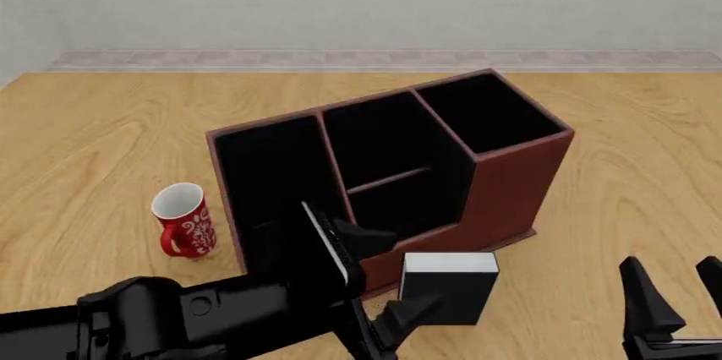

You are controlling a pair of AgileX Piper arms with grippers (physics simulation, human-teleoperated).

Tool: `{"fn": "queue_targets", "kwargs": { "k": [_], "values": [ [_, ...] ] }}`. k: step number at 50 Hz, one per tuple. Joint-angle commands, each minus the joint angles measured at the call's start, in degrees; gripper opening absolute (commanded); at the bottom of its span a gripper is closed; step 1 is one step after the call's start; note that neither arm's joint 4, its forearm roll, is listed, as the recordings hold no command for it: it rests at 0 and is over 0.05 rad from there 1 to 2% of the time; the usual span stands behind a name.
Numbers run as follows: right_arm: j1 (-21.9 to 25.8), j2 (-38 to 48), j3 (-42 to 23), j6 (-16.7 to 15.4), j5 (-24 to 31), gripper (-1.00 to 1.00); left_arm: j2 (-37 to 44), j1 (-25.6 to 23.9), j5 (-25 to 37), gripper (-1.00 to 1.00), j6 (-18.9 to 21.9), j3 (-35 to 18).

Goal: Pick up the book and place it in the back compartment of the caddy.

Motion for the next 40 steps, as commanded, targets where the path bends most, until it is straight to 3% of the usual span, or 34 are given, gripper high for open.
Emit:
{"fn": "queue_targets", "kwargs": {
  "k": [1,40],
  "values": [
    [0.0,0.5,0.0,0.0,-0.5,1.0,4.9,0.0,-0.6,1.0,0.7,-1.2],
    [0.0,0.1,0.0,0.0,-0.1,1.0,11.2,3.8,0.1,1.0,-1.0,-3.3]
  ]
}}
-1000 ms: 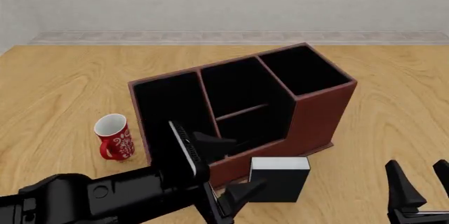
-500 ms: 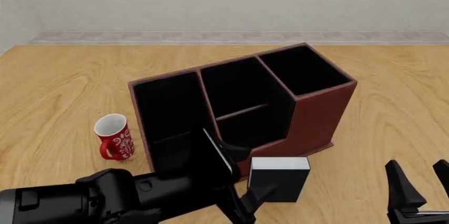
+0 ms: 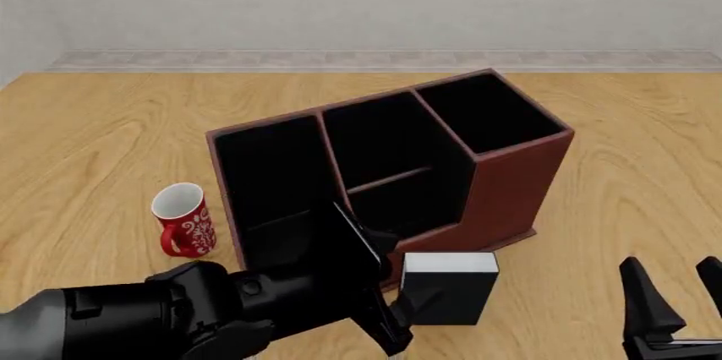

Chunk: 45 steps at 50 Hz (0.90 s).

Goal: Pick up the book and place it in the back compartment of the caddy.

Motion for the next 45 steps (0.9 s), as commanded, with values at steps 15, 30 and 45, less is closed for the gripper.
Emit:
{"fn": "queue_targets", "kwargs": {
  "k": [15,30,45],
  "values": [
    [0.0,0.0,0.0,0.0,0.0,1.0,3.2,0.9,0.5,1.0,-0.7,-1.2],
    [0.0,-0.3,0.0,0.0,0.3,1.0,4.5,1.6,0.4,1.0,-0.2,-1.4],
    [0.0,0.0,0.0,0.0,0.0,1.0,6.7,2.0,0.9,1.0,0.5,-2.3]
  ]
}}
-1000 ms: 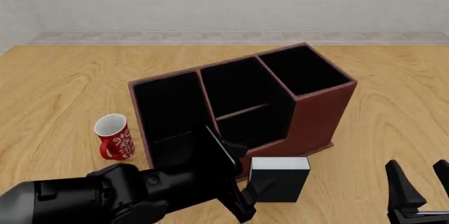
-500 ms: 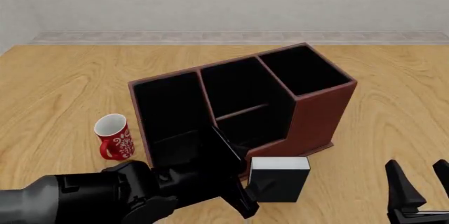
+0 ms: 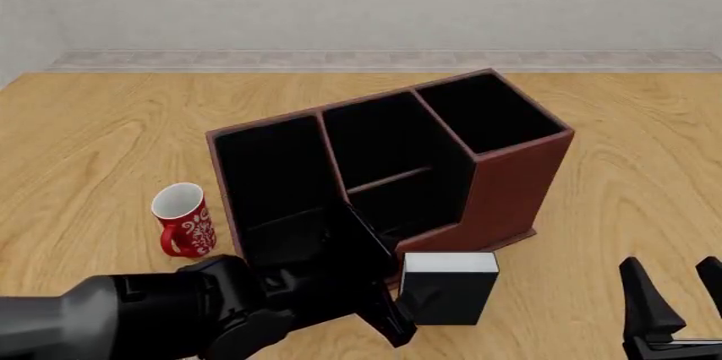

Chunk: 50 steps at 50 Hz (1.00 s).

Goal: Pick up the book and place it in the back compartment of the caddy.

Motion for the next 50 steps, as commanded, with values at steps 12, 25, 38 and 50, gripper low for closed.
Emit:
{"fn": "queue_targets", "kwargs": {
  "k": [12,25,38,50],
  "values": [
    [0.0,0.1,0.0,0.0,-0.1,1.0,3.8,0.4,0.5,1.0,1.9,-1.2],
    [0.0,0.1,0.0,0.0,-0.1,1.0,4.2,0.4,0.0,1.0,2.1,-1.3],
    [0.0,0.1,0.0,0.0,-0.1,1.0,5.5,0.9,0.3,1.0,1.5,-2.2],
    [0.0,0.1,0.0,0.0,-0.1,1.0,6.6,0.8,0.4,1.0,2.4,-2.6]
  ]
}}
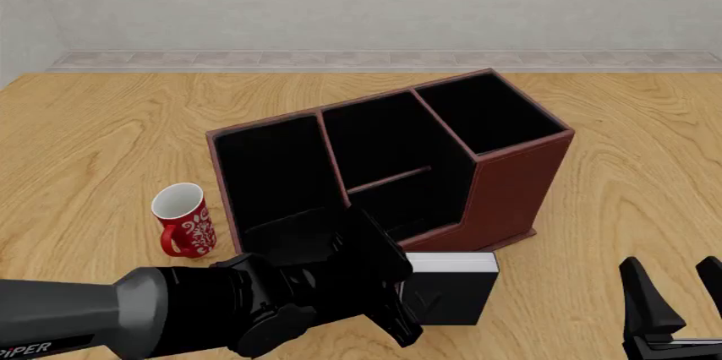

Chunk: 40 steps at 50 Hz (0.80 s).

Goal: Pick up the book and place it in the back compartment of the caddy.

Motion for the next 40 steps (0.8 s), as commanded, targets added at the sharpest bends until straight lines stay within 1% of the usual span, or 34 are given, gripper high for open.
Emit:
{"fn": "queue_targets", "kwargs": {
  "k": [1,8,11,12,13,16,20,26,35,40],
  "values": [
    [0.0,0.0,0.0,0.0,0.0,1.0,0.9,0.2,0.0,1.0,0.4,-0.5],
    [0.0,0.0,0.0,0.0,0.0,1.0,0.8,-0.2,-0.4,1.0,1.2,-0.2],
    [0.0,0.0,0.0,0.0,0.0,1.0,0.6,0.5,-0.4,1.0,1.8,-0.1],
    [0.0,0.0,0.0,0.0,0.0,1.0,0.2,0.9,-0.8,-1.0,2.6,0.3],
    [0.0,0.0,0.0,0.0,0.0,1.0,0.2,0.9,-0.8,-1.0,2.6,0.3],
    [0.0,0.0,0.0,0.0,0.0,1.0,-0.6,0.8,-1.5,-1.0,4.3,1.0],
    [0.0,0.0,0.0,0.0,0.0,1.0,-1.1,0.5,-1.7,-1.0,4.8,1.3],
    [0.0,0.0,0.0,0.0,0.0,1.0,-3.2,0.3,-2.9,-1.0,7.7,2.9],
    [0.0,0.0,0.0,0.0,0.0,1.0,-3.7,-0.1,-3.3,-1.0,8.8,3.3],
    [0.0,0.0,0.0,0.0,0.0,1.0,-5.6,-1.0,-4.2,-1.0,9.8,4.4]
  ]
}}
